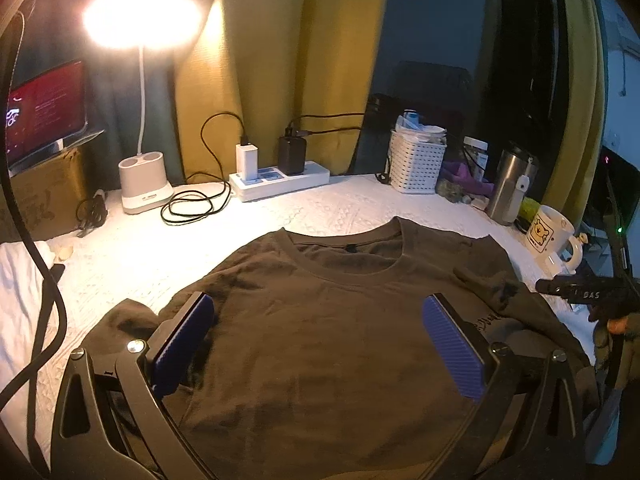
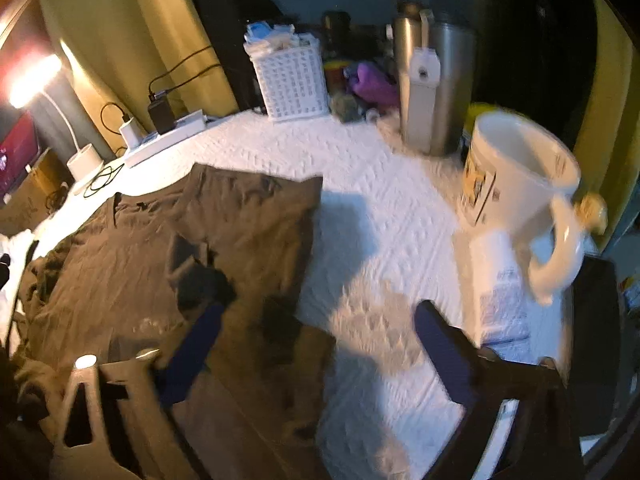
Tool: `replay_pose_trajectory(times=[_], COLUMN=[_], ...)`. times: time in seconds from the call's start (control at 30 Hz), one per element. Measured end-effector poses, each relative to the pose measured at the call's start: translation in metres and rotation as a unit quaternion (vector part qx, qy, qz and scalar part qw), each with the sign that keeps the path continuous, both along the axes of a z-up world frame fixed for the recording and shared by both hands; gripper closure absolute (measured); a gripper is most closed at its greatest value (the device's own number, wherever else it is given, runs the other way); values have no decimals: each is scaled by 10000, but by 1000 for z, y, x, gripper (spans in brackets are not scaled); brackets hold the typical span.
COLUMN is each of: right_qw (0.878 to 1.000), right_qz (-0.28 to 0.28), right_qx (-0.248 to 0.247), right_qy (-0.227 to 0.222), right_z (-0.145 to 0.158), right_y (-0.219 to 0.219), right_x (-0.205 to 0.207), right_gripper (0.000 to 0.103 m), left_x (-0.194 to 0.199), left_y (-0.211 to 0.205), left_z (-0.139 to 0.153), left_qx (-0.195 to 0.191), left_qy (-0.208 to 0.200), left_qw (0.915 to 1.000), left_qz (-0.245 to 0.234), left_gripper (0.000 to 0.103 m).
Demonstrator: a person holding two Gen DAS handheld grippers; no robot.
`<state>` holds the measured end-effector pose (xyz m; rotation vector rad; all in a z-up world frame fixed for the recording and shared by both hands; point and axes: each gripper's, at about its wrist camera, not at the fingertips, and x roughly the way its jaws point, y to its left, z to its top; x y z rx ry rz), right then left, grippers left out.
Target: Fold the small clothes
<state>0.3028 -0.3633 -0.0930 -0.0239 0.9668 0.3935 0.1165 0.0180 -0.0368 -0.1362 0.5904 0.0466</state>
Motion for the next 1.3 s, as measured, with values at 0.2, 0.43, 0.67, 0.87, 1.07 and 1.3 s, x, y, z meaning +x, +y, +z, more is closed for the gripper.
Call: replay_pose_trajectory(times=[0.2,0.43,0.67,0.87,1.07,1.3], right_qw=[9987,9993,9979,9940,9879,9785], right_qz=[9,210,579,1091,1532,2032], right_qx=[410,310,136,29,-168,-266], right_qy=[295,-19,-244,-79,167,226], right_z=[-18,-1,21,13,-6,-7], right_y=[-4,7,34,71,102,132], right_x=[-5,-21,-50,-78,-93,-108], right_gripper=[46,92,96,97,96,96], left_x=[-5,-14,-25,-36,-48,-57], left_y=[-3,3,9,15,27,49], left_z=[1,4,7,4,3,-4], left_qx=[53,-3,-55,-170,-183,-207], left_qy=[16,-43,-149,-177,-198,-46], left_qw=[10000,10000,9999,9997,9995,9987], left_qz=[-20,7,-16,20,168,465], left_gripper=[0,0,0,0,0,0])
